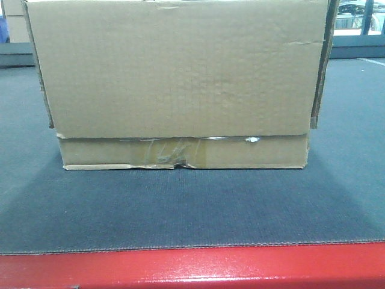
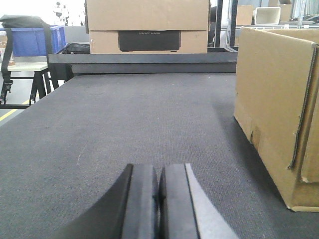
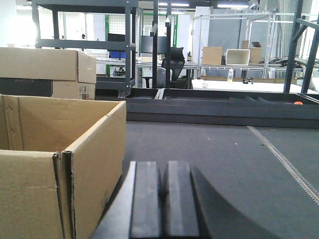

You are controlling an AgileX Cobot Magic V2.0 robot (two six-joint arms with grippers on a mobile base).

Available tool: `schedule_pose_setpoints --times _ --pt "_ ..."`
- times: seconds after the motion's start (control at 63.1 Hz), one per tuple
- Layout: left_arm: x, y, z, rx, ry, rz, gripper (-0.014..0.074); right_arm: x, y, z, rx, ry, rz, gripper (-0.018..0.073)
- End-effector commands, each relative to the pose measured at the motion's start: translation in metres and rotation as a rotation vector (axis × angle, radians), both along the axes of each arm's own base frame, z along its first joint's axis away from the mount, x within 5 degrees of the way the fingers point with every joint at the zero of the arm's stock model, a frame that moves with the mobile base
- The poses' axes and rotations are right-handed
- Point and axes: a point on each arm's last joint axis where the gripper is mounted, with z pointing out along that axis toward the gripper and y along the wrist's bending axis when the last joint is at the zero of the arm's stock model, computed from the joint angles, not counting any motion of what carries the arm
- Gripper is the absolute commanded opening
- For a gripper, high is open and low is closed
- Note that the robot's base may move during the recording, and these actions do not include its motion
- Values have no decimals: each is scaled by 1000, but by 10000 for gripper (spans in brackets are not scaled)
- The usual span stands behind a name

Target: Grab carton from right shelf to conveyor

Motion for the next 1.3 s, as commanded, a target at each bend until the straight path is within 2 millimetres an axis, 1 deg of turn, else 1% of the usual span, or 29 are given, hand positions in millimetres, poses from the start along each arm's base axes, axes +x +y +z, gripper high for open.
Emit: schedule_pose_setpoints --times 0.0,0.586,0.65,0.729,0.776,0.871,0.95,1.109,1.188,1.22,1.283 --pt "-1 0 3 3 -30 0 15 -1 0 2 -10 -29 -6 -67" --pt "-1 0 3 3 -30 0 15 -1 -1 2 -21 -31 -14 -67" --pt "-1 0 3 3 -30 0 15 0 -1 -1 -6 -14 -28 -67" --pt "-1 0 3 3 -30 0 15 4 -1 -9 12 9 -61 -67" --pt "-1 0 3 3 -30 0 15 7 -1 -18 24 37 -83 -67" --pt "-1 0 3 3 -30 0 15 15 -2 -39 62 88 -102 -67" --pt "-1 0 3 3 -30 0 15 22 -2 -61 86 120 -108 -67" --pt "-1 0 3 3 -30 0 15 29 -3 -92 90 129 -119 -67" --pt "-1 0 3 3 -30 0 15 30 -3 -89 89 86 -121 -67" --pt "-1 0 3 3 -30 0 15 30 -3 -92 77 115 -122 -67" --pt "-1 0 3 3 -30 0 15 30 -3 -92 43 115 -126 -67"
